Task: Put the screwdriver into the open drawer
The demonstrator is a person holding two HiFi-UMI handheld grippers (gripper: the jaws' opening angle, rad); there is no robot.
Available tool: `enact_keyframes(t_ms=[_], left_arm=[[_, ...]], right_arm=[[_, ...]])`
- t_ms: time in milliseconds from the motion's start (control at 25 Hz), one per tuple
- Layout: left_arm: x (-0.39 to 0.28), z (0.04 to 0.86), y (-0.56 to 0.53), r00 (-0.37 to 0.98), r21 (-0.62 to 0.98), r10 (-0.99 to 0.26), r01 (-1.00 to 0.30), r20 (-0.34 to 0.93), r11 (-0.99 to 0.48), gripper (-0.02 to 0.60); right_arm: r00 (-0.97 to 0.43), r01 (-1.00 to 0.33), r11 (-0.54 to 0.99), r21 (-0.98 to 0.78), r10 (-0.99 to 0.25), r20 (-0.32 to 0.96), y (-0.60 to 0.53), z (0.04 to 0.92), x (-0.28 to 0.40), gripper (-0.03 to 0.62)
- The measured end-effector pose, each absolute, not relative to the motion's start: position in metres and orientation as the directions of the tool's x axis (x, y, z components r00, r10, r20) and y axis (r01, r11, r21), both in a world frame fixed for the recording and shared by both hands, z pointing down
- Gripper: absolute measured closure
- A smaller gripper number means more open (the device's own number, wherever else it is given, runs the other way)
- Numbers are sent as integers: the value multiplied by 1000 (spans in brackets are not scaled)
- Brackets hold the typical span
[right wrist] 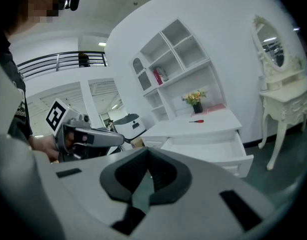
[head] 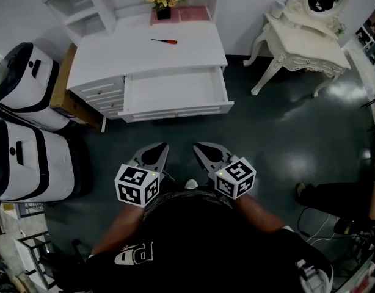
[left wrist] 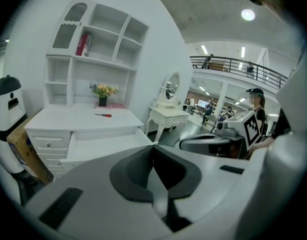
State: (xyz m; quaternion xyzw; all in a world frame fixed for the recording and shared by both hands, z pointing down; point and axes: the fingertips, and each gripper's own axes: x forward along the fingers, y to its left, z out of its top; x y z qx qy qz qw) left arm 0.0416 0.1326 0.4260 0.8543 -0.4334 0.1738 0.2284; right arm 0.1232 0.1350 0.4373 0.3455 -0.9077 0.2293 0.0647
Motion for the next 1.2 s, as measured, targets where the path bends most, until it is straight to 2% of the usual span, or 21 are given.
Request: enact_keyframes(t_ms=[1200], left_arm=[[20, 438, 62, 581, 259, -649, -808, 491, -529, 566]], right_arm=[[-719, -694, 621, -365, -620, 312, 78, 452, 115, 585]])
